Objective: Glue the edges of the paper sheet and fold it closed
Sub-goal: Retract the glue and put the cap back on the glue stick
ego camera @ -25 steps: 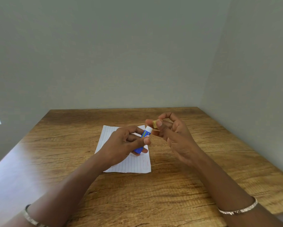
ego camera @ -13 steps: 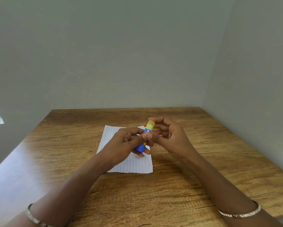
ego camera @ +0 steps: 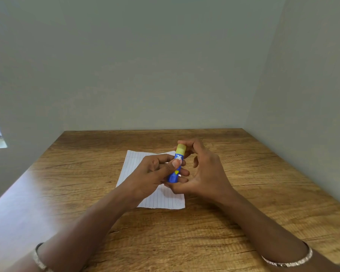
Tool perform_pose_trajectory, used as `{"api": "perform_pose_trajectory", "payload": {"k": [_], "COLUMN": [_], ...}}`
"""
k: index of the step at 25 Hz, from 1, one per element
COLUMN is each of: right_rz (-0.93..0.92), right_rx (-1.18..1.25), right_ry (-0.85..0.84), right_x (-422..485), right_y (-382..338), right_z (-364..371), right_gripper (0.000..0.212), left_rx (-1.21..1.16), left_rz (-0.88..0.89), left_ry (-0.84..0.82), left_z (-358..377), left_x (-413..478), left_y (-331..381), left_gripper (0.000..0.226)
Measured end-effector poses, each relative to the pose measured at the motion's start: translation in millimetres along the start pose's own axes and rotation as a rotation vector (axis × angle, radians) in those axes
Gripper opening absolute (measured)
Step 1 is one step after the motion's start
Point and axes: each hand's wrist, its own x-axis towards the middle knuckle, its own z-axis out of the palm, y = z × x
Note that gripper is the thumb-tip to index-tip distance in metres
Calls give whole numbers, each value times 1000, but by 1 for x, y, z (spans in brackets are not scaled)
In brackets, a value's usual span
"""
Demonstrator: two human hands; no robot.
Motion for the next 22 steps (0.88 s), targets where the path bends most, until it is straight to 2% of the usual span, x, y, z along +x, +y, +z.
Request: {"api": "perform_pose_trajectory", "payload": {"k": [5,10,12,14,15,18,19,22], "right_rz": [-50,-10,101,275,335,439,453,471], "right_rx": [-55,-11,149,422,516,680,701,727], "right_ry": [51,25,-64,-145,-147,-92,-75,-6], "right_x": [0,0,0,0,0,2,1,2], "right_y": [0,1,0,-5,-5,-4,-3,-2], "right_z": [-1,1,2,0,-1,-4,-5,-12], "right_gripper": [85,88,93,94,85,38,32,30], "left_rx": [7,4,12,23,21,7,14,104], "left_rz": [-7,4,11,37,45,29,21,33], "left_ry": [-26,7,34,45,38,-9,-14,52], "left_z": [-1,-1,-2,-3,-2,2,4,8], "left_x": [0,1,3,3,3,1,-1,-1], "left_y": [-3,-2,-2,-2,-2,-1,-2,-1], "left_gripper": [32,35,37,34,33,32,32,37]}}
